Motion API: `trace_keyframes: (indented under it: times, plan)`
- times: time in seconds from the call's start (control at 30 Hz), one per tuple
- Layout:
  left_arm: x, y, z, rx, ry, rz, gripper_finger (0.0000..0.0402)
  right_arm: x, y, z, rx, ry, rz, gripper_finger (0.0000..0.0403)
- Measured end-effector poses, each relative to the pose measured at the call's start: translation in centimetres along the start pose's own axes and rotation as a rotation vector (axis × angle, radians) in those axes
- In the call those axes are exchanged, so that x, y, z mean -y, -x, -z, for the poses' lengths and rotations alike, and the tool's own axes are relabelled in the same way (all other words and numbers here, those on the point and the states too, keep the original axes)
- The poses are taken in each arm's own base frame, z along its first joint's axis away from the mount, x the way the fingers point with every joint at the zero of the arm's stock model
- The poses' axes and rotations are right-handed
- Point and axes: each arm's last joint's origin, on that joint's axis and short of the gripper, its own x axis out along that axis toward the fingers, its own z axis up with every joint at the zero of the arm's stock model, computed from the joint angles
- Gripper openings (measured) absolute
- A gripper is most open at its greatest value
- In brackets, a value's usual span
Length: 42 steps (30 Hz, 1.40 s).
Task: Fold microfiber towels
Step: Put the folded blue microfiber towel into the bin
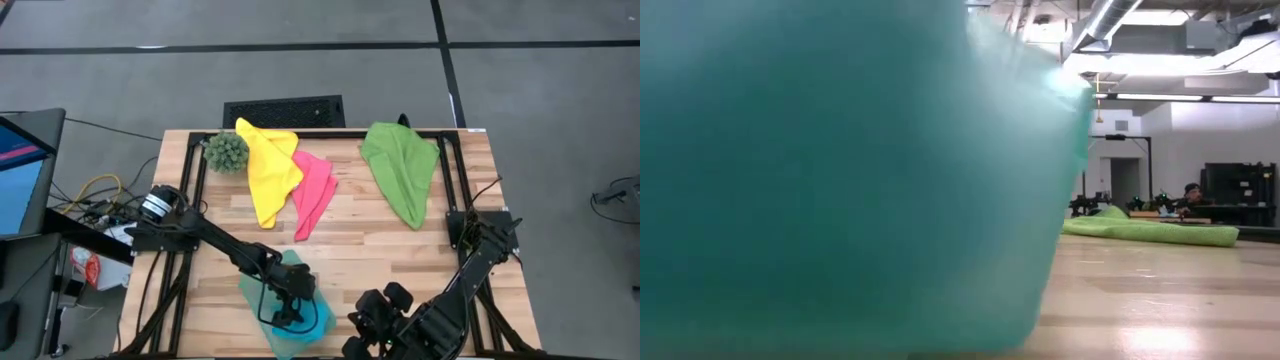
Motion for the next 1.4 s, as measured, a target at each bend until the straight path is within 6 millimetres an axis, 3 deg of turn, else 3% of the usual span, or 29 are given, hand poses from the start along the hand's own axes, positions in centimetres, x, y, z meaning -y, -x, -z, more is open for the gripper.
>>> trace_keyframes:
  times: [0.13,0.27,0.7,0.87,1.07,1.2,1.4]
  plan:
    - [-0.1,-0.8,0.2,0.002,0.032,0.038,0.0288,0.0,0.0,0.0,0.001,0.000,-0.001,0.0019]
    - [-0.1,-0.8,0.3,-0.007,0.045,0.038,0.0248,0.0,0.1,0.1,0.000,0.003,-0.003,0.0016]
    - [-0.2,-0.4,-0.2,-0.052,0.136,0.216,0.0015,0.0,0.1,0.1,0.002,0.012,-0.002,0.0015]
    - [-0.3,0.7,-0.4,-0.097,0.177,0.264,0.0011,0.0,0.1,0.1,0.002,0.015,-0.002,0.0016]
    - [0.5,4.0,-0.7,-0.129,0.123,0.238,0.0004,0.0,0.1,0.1,0.010,0.024,-0.001,0.0018]
    - [0.7,6.0,0.1,-0.218,0.068,0.176,0.0005,0.0,0.1,0.1,0.026,0.030,0.003,0.0016]
    - [0.6,6.9,0.8,-0.273,-0.054,0.119,0.0005,0.1,-0.1,-0.2,0.031,0.029,0.011,0.0020]
